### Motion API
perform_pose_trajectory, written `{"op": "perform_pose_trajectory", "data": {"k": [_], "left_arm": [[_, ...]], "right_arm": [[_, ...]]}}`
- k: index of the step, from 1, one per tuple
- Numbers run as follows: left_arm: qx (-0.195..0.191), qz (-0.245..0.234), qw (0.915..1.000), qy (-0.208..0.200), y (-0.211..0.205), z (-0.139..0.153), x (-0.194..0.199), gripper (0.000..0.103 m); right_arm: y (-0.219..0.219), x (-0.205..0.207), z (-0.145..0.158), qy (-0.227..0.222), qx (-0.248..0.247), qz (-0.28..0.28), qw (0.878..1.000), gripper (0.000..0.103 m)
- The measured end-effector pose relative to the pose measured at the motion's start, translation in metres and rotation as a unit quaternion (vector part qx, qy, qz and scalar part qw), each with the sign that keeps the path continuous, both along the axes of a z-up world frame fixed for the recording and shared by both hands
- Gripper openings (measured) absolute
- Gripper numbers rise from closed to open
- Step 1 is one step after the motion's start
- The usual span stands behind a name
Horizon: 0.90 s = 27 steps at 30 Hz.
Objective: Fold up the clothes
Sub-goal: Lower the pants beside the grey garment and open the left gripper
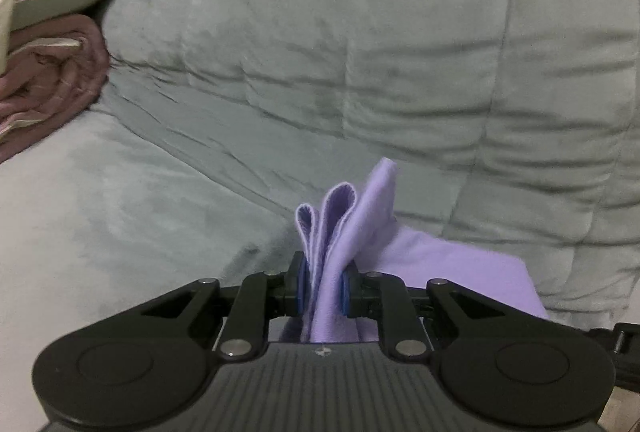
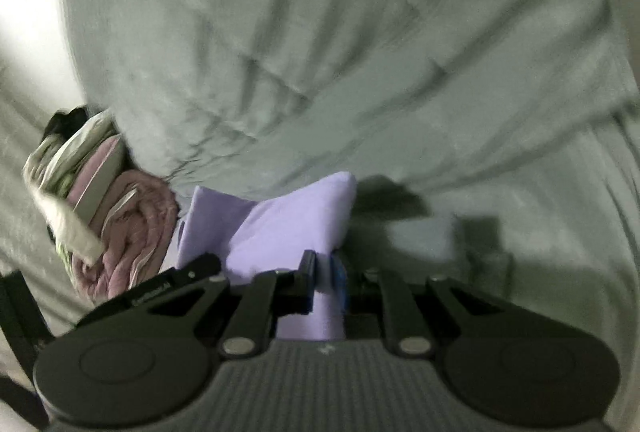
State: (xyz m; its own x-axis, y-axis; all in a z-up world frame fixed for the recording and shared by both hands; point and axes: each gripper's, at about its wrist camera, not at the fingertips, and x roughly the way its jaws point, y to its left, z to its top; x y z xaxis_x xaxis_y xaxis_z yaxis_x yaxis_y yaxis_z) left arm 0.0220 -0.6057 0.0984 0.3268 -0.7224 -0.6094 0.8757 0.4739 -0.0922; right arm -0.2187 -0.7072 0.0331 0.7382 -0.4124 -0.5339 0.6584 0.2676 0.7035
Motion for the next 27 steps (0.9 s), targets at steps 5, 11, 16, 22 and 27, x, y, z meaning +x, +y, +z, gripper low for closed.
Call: {"op": "perform_pose_trajectory", "data": {"k": [5, 11, 16, 22, 27], "left_arm": [[0.018, 0.015, 0.9997, 0.0, -0.014, -0.015, 0.004, 0.027], [0.011, 0.047, 0.9986, -0.021, 0.0, -0.012, 0.017, 0.034], [-0.01, 0.088, 0.9957, -0.025, 0.016, -0.006, 0.025, 0.033], [-0.045, 0.04, 0.9978, -0.03, 0.018, -0.005, 0.0, 0.033], [-0.025, 0.021, 0.9986, -0.042, 0.008, -0.021, -0.01, 0.024]], "right_arm": [[-0.01, 0.003, -0.009, 0.013, 0.017, -0.004, 1.0, 0.011], [-0.015, 0.0, -0.009, 0.027, 0.027, -0.005, 0.999, 0.016], [-0.013, -0.01, -0.002, 0.044, -0.002, -0.041, 0.998, 0.016], [-0.006, -0.003, 0.005, 0.02, -0.031, -0.009, 0.999, 0.016], [0.001, 0.011, 0.01, 0.03, -0.048, 0.041, 0.998, 0.016]]}}
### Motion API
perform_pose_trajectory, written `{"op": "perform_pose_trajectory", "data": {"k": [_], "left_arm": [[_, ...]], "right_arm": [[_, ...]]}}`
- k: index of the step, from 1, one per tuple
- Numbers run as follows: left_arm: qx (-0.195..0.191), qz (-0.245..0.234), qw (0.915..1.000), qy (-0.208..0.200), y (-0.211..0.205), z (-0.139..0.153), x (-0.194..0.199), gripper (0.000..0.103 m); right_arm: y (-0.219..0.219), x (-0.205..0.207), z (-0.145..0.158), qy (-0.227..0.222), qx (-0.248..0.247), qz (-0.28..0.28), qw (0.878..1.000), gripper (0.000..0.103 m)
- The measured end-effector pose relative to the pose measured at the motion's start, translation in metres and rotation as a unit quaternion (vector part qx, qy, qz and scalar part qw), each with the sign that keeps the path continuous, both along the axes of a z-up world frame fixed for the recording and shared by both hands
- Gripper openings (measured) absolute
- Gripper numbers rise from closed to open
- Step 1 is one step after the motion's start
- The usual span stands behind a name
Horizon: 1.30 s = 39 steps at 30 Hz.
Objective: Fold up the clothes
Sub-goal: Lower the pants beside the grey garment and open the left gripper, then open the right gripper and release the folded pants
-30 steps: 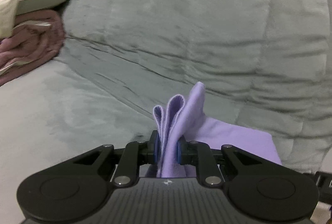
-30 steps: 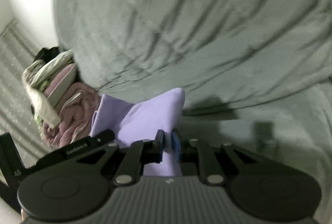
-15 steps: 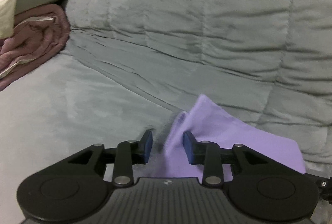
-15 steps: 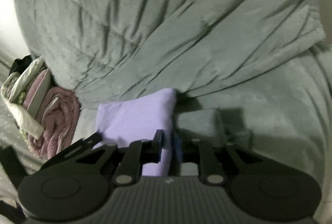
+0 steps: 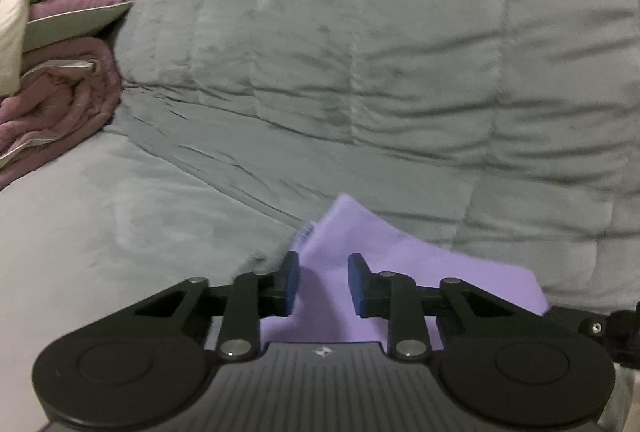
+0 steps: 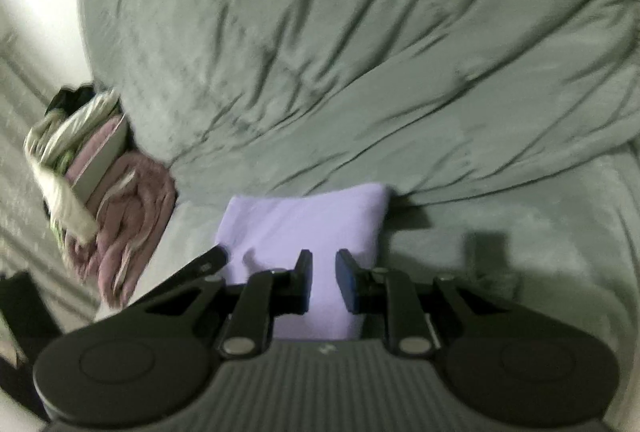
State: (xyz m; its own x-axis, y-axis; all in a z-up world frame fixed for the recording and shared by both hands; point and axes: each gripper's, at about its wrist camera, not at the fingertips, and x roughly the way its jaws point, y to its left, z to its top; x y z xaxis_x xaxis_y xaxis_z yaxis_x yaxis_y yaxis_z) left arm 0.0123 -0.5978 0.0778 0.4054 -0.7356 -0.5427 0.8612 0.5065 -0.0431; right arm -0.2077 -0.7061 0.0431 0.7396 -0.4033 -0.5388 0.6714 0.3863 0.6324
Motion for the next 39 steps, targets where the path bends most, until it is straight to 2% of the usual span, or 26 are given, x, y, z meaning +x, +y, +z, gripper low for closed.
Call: {"op": "perform_pose_trajectory", "data": {"k": [3, 5, 7, 12, 20, 24, 28, 35, 39], "left_arm": [[0.015, 0.011, 0.9997, 0.015, -0.007, -0.012, 0.006, 0.022], [0.025, 0.017, 0.9994, 0.017, -0.011, -0.016, 0.009, 0.022], [0.03, 0.021, 0.9992, 0.015, -0.014, -0.016, 0.008, 0.022], [0.044, 0.033, 0.9984, 0.013, -0.021, -0.014, 0.005, 0.022], [0.047, 0.048, 0.9977, -0.009, -0.013, 0.003, -0.009, 0.022], [0.048, 0.061, 0.9969, -0.015, -0.004, 0.013, -0.013, 0.022], [0.057, 0.082, 0.9947, -0.025, 0.006, 0.021, -0.019, 0.022], [0.067, 0.118, 0.9905, -0.026, 0.038, 0.028, -0.023, 0.023], [0.077, 0.136, 0.9871, -0.037, 0.058, 0.031, -0.028, 0.023]], "right_arm": [[0.003, 0.015, -0.003, 0.043, 0.0, 0.029, 0.999, 0.016], [0.002, 0.021, -0.009, 0.066, 0.017, 0.031, 0.997, 0.016], [0.001, 0.022, -0.01, 0.063, 0.026, 0.022, 0.997, 0.015], [0.013, 0.023, -0.003, 0.079, 0.012, 0.019, 0.997, 0.015], [0.018, 0.017, 0.007, 0.078, 0.002, 0.001, 0.997, 0.017], [0.02, 0.017, 0.011, 0.081, -0.004, -0.013, 0.997, 0.017], [0.024, 0.017, 0.016, 0.081, -0.011, -0.014, 0.997, 0.022], [0.03, 0.016, 0.022, 0.082, -0.011, -0.014, 0.997, 0.023], [0.037, 0.015, 0.027, 0.081, -0.016, -0.007, 0.997, 0.029]]}}
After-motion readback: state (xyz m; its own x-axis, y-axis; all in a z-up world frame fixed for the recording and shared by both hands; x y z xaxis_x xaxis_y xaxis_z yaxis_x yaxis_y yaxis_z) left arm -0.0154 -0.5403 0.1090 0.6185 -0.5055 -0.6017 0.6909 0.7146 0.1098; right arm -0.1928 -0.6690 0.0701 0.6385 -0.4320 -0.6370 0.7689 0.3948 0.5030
